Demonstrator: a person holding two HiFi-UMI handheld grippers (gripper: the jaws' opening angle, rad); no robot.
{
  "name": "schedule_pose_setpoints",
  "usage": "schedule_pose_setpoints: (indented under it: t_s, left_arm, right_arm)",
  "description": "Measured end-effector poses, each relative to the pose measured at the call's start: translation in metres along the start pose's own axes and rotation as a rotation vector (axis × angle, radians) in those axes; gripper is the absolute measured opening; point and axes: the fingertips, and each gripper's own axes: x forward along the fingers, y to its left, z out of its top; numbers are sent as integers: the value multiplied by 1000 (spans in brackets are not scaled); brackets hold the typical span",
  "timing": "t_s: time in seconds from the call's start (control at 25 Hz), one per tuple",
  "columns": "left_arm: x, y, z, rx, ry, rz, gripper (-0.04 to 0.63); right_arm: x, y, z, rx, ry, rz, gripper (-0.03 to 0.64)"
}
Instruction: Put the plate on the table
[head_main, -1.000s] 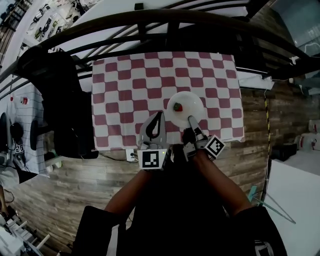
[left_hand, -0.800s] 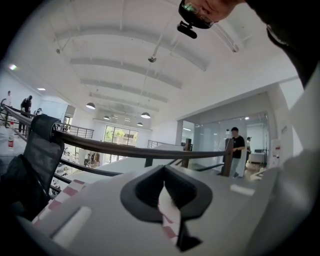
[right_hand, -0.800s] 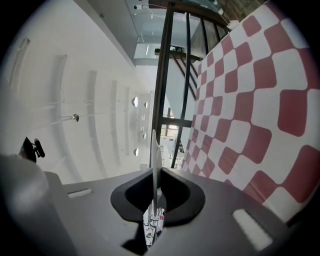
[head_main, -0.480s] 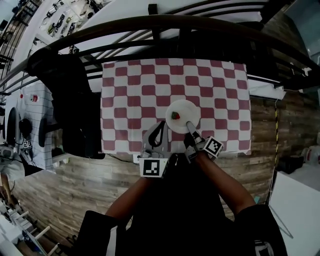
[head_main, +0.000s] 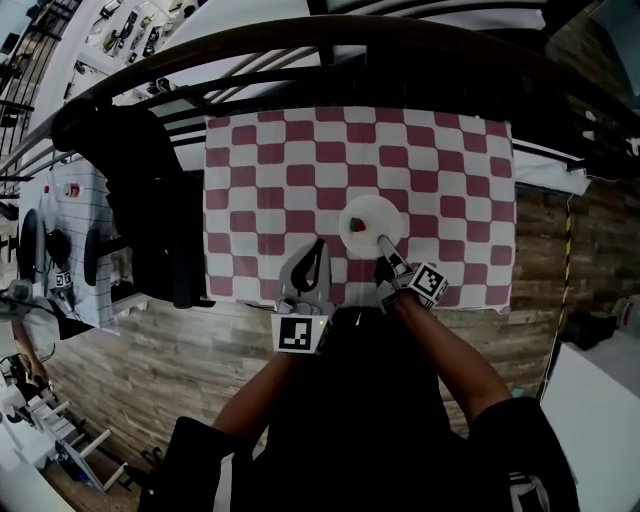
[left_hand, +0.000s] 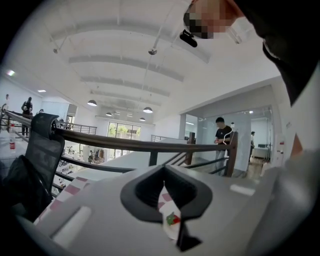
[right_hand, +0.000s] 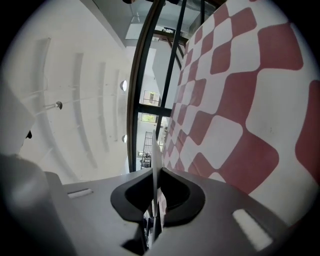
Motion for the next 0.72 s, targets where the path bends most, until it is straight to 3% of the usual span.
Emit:
schedule_pose_setpoints:
  t_s: [0.08,0.16,0.32,0.72]
  left_arm:
    - [1,3,-2,-26,11,7,9]
    - [3,8,-4,-46,28,25,9]
    - [9,10,-7,-55,38,43,9]
    - [17,27,-11,-97,43,102,9]
  right_arm:
    - [4,-14,-1,5,8,-51,15]
    - [13,-18,-2,7,16,-46,15]
    - [37,-9,-7,2,37,93,15]
    - [55,-35,-19,21,62,45,15]
